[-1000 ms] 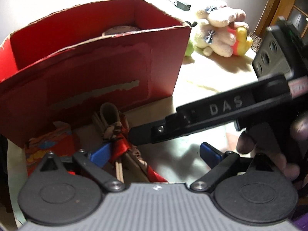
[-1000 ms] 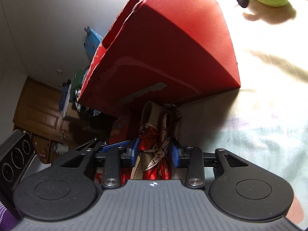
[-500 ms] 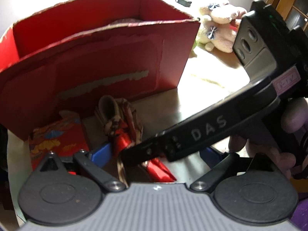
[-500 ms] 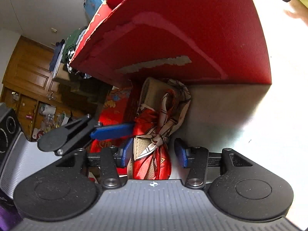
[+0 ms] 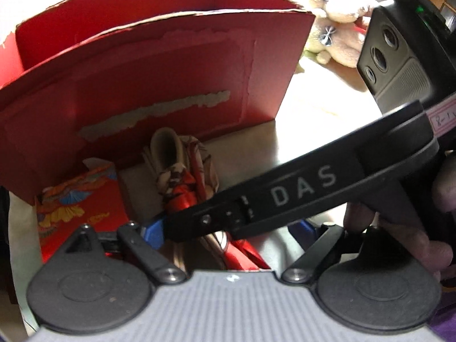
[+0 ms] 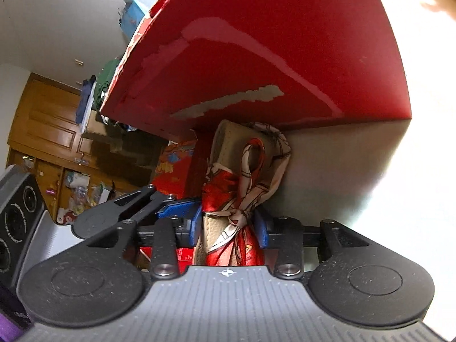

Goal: Organize objects
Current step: 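Close the right gripper on the pouch and lift it, then carry the pouch in the right gripper over the red box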

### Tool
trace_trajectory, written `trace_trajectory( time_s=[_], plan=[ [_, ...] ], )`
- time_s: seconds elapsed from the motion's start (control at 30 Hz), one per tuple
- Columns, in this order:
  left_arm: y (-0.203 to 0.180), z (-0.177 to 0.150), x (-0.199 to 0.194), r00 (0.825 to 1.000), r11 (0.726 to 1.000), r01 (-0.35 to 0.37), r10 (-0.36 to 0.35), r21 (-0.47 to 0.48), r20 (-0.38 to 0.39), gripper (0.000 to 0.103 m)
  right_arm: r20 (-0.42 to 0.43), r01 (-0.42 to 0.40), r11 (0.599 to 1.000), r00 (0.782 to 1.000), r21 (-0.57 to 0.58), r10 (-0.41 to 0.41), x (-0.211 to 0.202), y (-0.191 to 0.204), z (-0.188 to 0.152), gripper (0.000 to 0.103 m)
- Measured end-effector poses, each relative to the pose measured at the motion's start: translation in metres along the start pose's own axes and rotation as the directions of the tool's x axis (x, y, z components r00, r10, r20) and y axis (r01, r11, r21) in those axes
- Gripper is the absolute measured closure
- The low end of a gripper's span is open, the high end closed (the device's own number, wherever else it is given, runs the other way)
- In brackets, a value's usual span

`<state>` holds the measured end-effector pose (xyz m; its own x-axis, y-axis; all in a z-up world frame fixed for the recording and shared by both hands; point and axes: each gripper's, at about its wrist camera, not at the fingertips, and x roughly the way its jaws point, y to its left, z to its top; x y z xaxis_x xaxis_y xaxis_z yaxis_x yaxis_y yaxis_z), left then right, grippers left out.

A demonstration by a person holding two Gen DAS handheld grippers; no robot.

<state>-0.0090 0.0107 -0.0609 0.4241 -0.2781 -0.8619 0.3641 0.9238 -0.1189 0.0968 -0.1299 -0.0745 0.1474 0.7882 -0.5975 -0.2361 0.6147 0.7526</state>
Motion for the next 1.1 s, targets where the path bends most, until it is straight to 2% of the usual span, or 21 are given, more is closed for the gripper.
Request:
trace_trajectory(
  time_s=[0.3,0.5,0.63,0.87,1.1],
  plan=[
    [-0.004,0.005,-0.021,0.997,0.997,0.075,-0.074,0.019,-0.005,0.027,0.019,0.003,1.0,1.0,-0.001,-0.003,-0.026,0.009,-0.007,0.065],
    [-0.02,0.015,-0.04,0.994,0.99,0.096,-0.101,0.104,0.051,0.027,0.065,0.021,1.0,0.998,-0.013,-0.02,-0.048,0.022,-0.01,0.065],
    [-0.035,0.023,-0.049,0.987,0.981,0.098,-0.117,0.167,0.106,0.028,0.125,0.037,0.999,0.992,-0.02,-0.034,-0.071,0.025,-0.013,0.065],
    [-0.049,0.039,-0.076,0.96,0.958,0.126,-0.183,0.259,0.211,0.028,0.254,0.089,0.995,0.964,-0.038,-0.077,-0.102,0.043,-0.015,0.065],
    [-0.051,0.062,-0.107,0.916,0.938,0.124,-0.234,0.323,0.326,0.028,0.379,0.133,0.987,0.921,-0.087,-0.091,-0.138,0.06,-0.005,0.065]
  ],
)
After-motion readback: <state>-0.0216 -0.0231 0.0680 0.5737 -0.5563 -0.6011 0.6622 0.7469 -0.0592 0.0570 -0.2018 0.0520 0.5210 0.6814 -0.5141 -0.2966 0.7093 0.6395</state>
